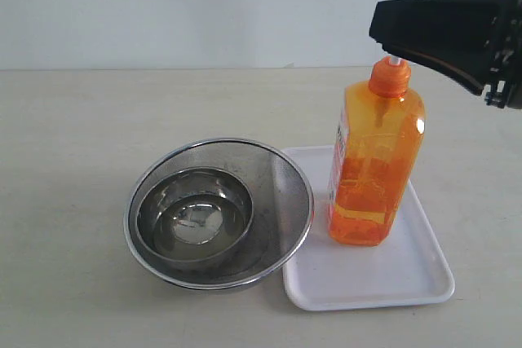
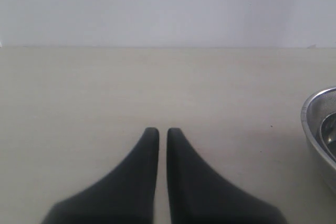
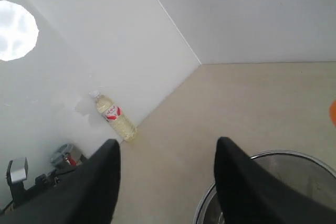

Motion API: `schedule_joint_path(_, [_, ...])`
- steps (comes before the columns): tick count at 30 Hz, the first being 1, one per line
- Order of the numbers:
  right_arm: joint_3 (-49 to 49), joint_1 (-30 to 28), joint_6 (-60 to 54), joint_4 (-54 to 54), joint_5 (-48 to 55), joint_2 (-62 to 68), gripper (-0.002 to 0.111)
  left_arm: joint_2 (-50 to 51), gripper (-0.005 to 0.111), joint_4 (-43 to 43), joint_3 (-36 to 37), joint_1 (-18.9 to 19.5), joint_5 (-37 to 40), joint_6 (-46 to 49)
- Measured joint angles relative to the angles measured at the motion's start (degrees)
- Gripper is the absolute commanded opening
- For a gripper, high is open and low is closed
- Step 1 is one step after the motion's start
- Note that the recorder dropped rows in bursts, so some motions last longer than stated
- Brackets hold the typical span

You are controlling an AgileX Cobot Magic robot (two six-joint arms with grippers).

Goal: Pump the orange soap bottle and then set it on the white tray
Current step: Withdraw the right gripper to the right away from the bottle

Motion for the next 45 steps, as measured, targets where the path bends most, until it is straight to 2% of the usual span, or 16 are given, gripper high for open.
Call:
schedule_joint_path(8, [0.0,0.0,-0.8,0.0,5.2,-0.1,0.048,0.0,0.005,0.0,0.0,0.0,0.0,0.0])
schedule_joint_path(16, [0.0,0.0,-1.9,-1.2,26.2,-0.6,0.048,0.0,0.005,0.0,0.0,0.0,0.0,0.0])
schedule_joint_path(21, [0.5,0.0,-1.6,-3.4,37.3,-5.1,0.048,0.0,0.005,0.0,0.0,0.0,0.0,0.0])
schedule_joint_path(29, [7.4,0.0,-8.8,3.2,49.8,-16.0,0.048,0.0,0.005,0.0,0.0,0.0,0.0,0.0])
schedule_joint_path(36, [14.6,0.0,-14.7,8.9,49.7,-24.5,0.048,0.0,0.005,0.0,0.0,0.0,0.0,0.0])
schedule_joint_path(45, [19.2,0.0,-19.3,10.4,40.1,-28.3,0.048,0.0,0.005,0.0,0.0,0.0,0.0,0.0])
